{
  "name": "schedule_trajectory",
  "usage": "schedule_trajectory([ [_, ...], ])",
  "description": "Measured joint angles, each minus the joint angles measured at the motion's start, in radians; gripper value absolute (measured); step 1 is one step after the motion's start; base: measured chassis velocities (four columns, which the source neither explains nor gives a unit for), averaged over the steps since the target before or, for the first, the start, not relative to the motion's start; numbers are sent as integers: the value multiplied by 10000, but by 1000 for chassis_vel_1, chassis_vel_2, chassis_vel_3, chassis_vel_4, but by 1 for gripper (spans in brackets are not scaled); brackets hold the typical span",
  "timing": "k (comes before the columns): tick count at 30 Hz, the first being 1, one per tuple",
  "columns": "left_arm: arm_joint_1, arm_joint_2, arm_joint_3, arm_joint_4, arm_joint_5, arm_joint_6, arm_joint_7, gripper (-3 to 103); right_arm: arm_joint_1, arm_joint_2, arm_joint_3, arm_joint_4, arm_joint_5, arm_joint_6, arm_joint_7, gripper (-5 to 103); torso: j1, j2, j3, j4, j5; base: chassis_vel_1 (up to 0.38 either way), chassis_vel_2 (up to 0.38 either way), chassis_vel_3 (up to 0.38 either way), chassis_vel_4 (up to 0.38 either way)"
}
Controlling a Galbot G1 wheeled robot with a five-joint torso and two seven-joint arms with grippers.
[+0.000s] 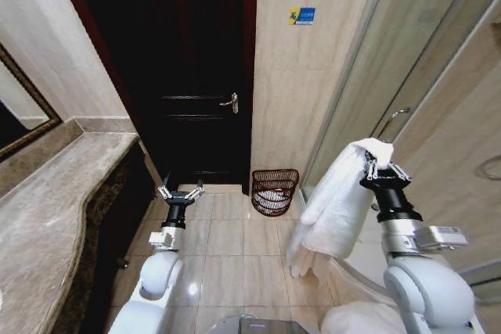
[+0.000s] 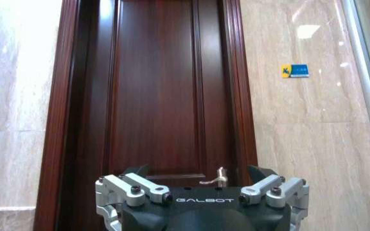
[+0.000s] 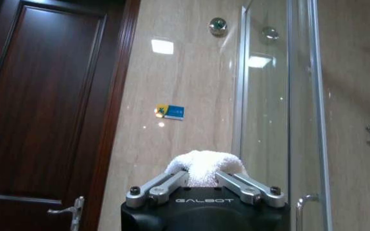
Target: Discard the used towel into the hamper.
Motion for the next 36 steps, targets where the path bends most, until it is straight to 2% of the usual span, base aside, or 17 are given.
schedule_trajectory([
  [18, -28, -41, 28, 18, 121, -31, -6, 100, 211, 142, -221, -165, -183, 30, -75, 3, 0, 0, 0, 0, 2, -75, 82, 82, -81],
  [28, 10, -179, 147, -37, 411, 13, 3, 100, 212, 475, -1058, -137, -823, 155, -168, 3, -1, 0, 0, -1, 0, -98, 93, 98, -90],
  [36, 33, -279, 177, -49, 604, 58, 5, 100, 459, 242, -970, -222, -428, 140, -123, 3, 1, -1, 1, 0, 1, -90, 110, 89, -111],
])
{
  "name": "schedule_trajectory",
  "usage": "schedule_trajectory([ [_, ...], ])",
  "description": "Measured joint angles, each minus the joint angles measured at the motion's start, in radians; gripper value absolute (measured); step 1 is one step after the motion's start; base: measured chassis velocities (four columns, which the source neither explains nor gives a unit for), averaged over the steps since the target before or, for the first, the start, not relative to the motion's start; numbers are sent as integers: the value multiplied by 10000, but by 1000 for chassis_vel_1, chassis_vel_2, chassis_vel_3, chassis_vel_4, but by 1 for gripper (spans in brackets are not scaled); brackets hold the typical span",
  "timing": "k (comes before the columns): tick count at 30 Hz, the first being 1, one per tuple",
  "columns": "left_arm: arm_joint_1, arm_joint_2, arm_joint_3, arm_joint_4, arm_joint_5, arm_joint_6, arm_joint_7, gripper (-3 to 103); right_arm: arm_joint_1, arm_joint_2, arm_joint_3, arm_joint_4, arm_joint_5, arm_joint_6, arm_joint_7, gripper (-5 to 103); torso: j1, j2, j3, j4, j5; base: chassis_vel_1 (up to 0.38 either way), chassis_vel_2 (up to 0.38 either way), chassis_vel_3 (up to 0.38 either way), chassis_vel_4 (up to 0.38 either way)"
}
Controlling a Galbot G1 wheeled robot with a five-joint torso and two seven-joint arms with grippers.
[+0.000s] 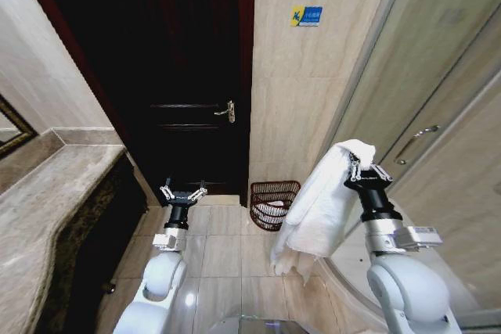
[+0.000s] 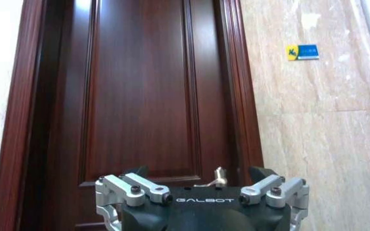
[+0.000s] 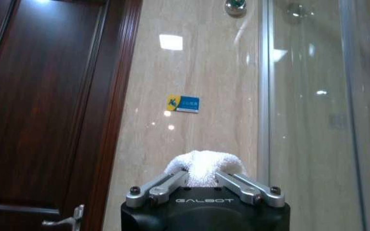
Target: Discard the used towel into the hamper.
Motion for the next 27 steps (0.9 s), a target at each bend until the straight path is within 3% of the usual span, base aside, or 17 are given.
schedule_trajectory([
  [7, 213, -198, -131, 126, 191, -36, -8, 100, 762, -609, 279, -27, 1247, -396, 188, 3, -2, -1, 0, 2, 1, -32, 40, 22, -35],
  [12, 456, -120, -207, -201, 113, 231, -54, 100, 2316, -1830, 665, -98, 3138, -913, 676, 3, -7, 1, -3, -1, 2, 0, 0, 0, 0],
  [13, 456, -120, -207, -201, 113, 231, -54, 100, 2316, -1830, 665, -98, 3138, -913, 676, 3, -7, 1, -3, -1, 2, 0, 0, 0, 0],
  [17, 857, -304, -410, -376, 190, 246, -37, 100, 4250, -3103, 651, -751, 4568, -1219, 1005, 3, -3, 1, -1, 1, 1, 0, 0, 0, 0],
  [18, 857, -304, -410, -376, 190, 246, -37, 100, 4250, -3103, 651, -751, 4568, -1219, 1005, 3, -3, 1, -1, 1, 1, 0, 0, 0, 0],
  [21, 1088, -238, -548, -536, 116, 362, 147, 100, 6298, -4334, 433, -1916, 5926, -1489, 1122, 3, 0, 0, 1, 1, 1, 0, 0, 0, 0],
  [22, 1088, -238, -548, -536, 116, 362, 147, 100, 6298, -4334, 433, -1916, 5926, -1489, 1122, 3, 0, 0, 1, 1, 1, 0, 0, 0, 0],
  [24, 1101, -183, -575, -459, -17, 210, 190, 100, 7925, -5034, -23, -2827, 6710, -1644, 1172, 3, 0, 0, 1, -1, 2, 0, 0, 0, 0],
  [27, 1185, -200, -614, -343, -142, 80, 295, 100, 9294, -5427, -697, -3591, 7269, -1747, 1285, 3, -1, 1, 0, -5, 0, 0, 0, 0, 0],
])
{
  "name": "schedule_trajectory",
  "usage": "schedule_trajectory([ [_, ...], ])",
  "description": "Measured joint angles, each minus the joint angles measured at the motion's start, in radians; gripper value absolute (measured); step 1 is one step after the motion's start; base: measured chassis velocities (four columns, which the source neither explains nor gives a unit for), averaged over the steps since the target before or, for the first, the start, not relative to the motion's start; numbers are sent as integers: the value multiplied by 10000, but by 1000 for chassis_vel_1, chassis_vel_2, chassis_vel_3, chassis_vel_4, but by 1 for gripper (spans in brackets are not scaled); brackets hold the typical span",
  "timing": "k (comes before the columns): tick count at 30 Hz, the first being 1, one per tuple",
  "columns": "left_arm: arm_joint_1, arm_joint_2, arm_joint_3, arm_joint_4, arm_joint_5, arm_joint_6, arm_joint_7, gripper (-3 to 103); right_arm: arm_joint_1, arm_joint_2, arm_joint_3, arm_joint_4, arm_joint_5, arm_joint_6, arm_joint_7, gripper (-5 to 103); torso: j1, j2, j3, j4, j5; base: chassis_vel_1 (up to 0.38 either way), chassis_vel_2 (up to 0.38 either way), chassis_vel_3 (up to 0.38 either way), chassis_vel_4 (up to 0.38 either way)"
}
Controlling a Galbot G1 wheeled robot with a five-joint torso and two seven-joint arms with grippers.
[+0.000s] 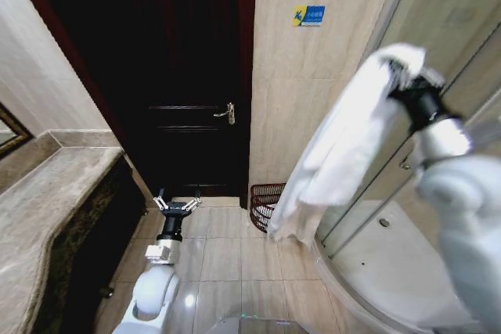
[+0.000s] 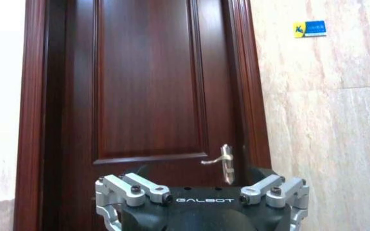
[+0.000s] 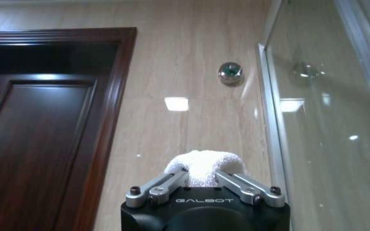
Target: Discard the used towel into the hamper.
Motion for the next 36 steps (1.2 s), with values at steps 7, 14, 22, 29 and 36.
schedule_trajectory([
  [7, 217, 83, -382, 611, -273, -517, 255, 100, 4769, -47, -3007, -1865, 676, -386, 1098, 3, 0, -1, 1, 7, 9, 0, 0, 0, 0],
  [14, -81, 84, -493, 678, -416, -355, 263, 100, 7231, 431, -4703, -3446, 537, -635, 1719, 3, -1, 0, -2, 3, 0, 0, 0, 0, 0],
  [22, -247, 123, -480, 632, -601, -256, 256, 100, 10221, 2352, -6564, -7134, -215, -328, 1441, 3, 2, -1, 0, 7, -11, 0, 0, 0, 0],
  [29, -273, 139, -663, 558, -690, -218, 250, 100, 10313, 3211, -6645, -8134, -997, -325, 1238, 3, 0, -1, 0, 7, -2, 0, 0, 0, 0],
  [36, -328, 168, -767, 641, -808, -274, 250, 100, 8677, 3086, -6276, -7663, -1338, -271, 1278, 3, 1, -1, 2, 2, 9, 0, 0, 0, 0],
])
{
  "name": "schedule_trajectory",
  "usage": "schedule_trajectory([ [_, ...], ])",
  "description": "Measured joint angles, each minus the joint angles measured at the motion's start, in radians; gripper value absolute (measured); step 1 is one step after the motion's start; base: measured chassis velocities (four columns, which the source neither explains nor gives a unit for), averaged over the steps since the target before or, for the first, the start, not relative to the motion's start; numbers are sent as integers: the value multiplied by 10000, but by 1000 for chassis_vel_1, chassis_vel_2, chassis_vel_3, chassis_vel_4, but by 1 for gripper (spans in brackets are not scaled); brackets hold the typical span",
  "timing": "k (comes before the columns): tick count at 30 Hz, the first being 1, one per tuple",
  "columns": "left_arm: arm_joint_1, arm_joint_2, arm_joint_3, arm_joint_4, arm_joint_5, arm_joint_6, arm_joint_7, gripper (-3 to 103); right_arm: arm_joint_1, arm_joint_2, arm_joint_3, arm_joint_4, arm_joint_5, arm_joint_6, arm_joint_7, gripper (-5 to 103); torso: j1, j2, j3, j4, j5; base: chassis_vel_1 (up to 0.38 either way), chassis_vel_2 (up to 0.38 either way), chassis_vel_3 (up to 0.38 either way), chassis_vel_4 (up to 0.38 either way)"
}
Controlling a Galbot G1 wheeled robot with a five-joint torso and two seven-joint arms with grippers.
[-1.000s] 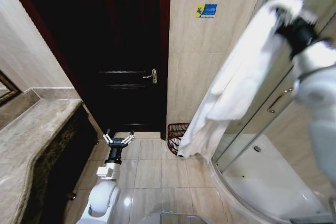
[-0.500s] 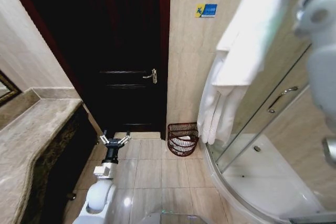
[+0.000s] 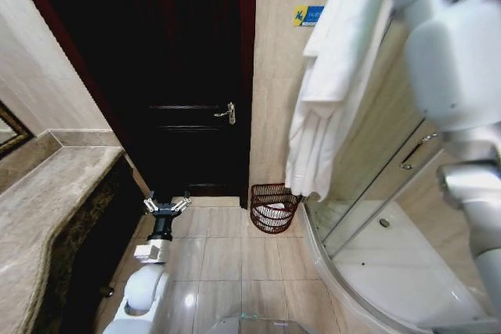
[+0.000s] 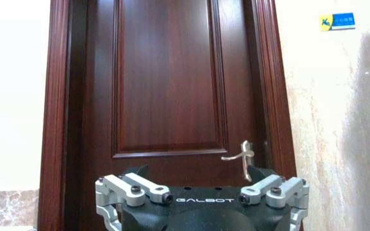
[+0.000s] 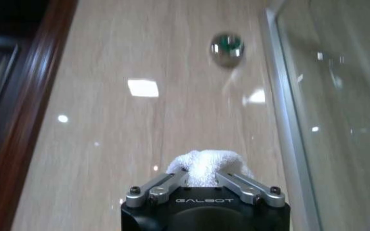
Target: Discard the used towel into the hamper.
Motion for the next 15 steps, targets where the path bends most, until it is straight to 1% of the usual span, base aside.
schedule_trajectory([
  [1, -82, 18, 7, 126, -8, -87, 0, 100, -569, 46, 73, 100, -25, 246, -4, 3, -1, 1, -2, -3, -8, 0, 0, 0, 0],
  [2, -82, 18, 7, 126, -8, -87, 0, 100, -569, 46, 73, 100, -25, 246, -4, 3, -1, 1, -2, -3, -8, 0, 0, 0, 0],
  [4, -148, 4, 36, 195, -37, -113, -9, 100, -1183, 298, 135, 74, -99, 552, -55, 3, 0, 0, -1, 1, -4, 0, 0, 0, 0],
  [7, -158, 2, 65, 201, -36, -126, -11, 100, -1391, 492, 140, 6, -169, 665, -110, 3, 0, 0, -1, 1, -7, 0, 0, 0, 0],
  [8, -136, 14, 91, 187, -32, -129, -9, 100, -1503, 749, 141, -87, -363, 809, -183, 3, 0, 0, -1, 5, -11, 0, 0, 0, 0],
  [9, -136, 14, 91, 187, -32, -129, -9, 100, -1503, 749, 141, -87, -363, 809, -183, 3, 0, 0, -1, 5, -11, 0, 0, 0, 0],
  [11, -105, 50, 92, 149, -23, -129, -6, 100, -1510, 1063, 142, -225, -515, 865, -210, 3, -1, 1, -3, 6, -14, 0, 0, 0, 0],
  [15, -101, -12, 78, 151, -4, -158, -7, 100, -1727, 1297, 165, -330, -792, 955, -228, 3, -2, 3, -4, 8, -18, 0, 0, 0, 0],
])
